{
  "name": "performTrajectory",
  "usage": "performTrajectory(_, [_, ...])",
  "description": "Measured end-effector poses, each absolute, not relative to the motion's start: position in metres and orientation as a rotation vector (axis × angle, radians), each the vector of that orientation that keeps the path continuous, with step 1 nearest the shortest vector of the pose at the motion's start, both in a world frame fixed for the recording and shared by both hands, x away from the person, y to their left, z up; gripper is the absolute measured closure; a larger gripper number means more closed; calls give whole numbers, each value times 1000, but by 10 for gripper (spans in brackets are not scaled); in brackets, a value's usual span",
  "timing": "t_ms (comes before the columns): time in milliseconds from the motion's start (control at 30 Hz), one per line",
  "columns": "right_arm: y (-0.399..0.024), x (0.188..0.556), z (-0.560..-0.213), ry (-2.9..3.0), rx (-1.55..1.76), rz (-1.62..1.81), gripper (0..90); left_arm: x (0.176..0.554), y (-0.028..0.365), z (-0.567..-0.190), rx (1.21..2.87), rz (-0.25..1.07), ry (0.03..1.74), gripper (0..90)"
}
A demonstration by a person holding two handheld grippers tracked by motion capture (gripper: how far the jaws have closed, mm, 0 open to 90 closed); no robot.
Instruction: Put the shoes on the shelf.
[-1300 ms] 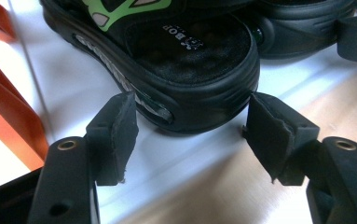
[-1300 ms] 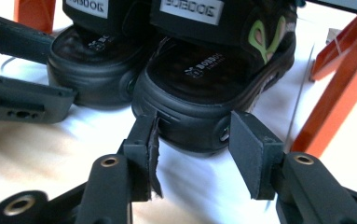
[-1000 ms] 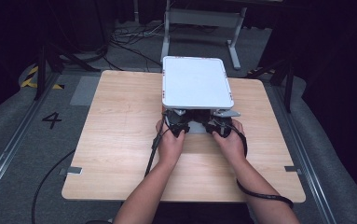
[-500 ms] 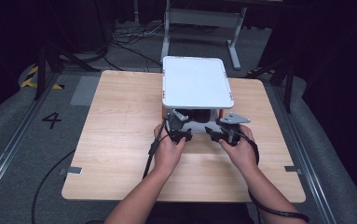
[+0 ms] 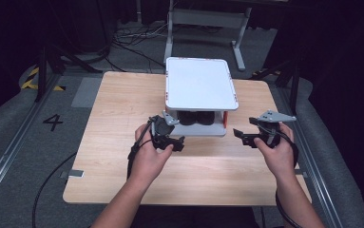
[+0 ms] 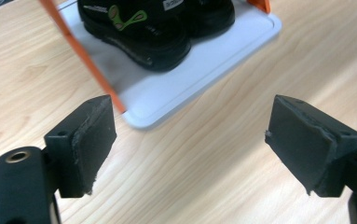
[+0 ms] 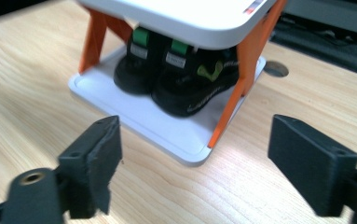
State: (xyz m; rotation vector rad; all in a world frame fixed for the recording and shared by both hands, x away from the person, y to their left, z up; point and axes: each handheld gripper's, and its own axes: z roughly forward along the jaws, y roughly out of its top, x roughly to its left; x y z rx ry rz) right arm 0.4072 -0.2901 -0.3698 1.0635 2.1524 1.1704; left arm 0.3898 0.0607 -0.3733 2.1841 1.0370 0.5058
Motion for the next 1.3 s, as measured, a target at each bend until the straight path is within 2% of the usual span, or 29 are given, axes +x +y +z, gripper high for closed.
performTrajectory(333, [-336, 392, -370, 2268, 867, 1078, 159, 381, 125, -387, 2255, 495, 979, 163])
performTrajectory(567, [-376, 388, -406, 2313, 917, 1042, 156, 380, 164, -408, 2259, 396, 1032, 163])
performTrajectory(800, [-408, 387, -438, 2259, 1082, 1025, 157, 375, 184, -431, 2150, 464, 1159, 163])
performTrajectory(900, [-413, 391, -451, 2259, 1108, 1017, 156, 376, 191, -443, 2128, 483, 1246, 162])
performTrajectory(1100, [-411, 397, -472, 2296, 1105, 1002, 155, 379, 199, -468, 2096, 477, 1269, 162])
performTrajectory(1200, [-409, 403, -478, 2308, 1078, 1016, 158, 382, 198, -478, 2031, 547, 1316, 165])
performTrajectory(1300, [-402, 411, -484, 2281, 1156, 1011, 160, 384, 198, -480, 2036, 574, 1367, 163])
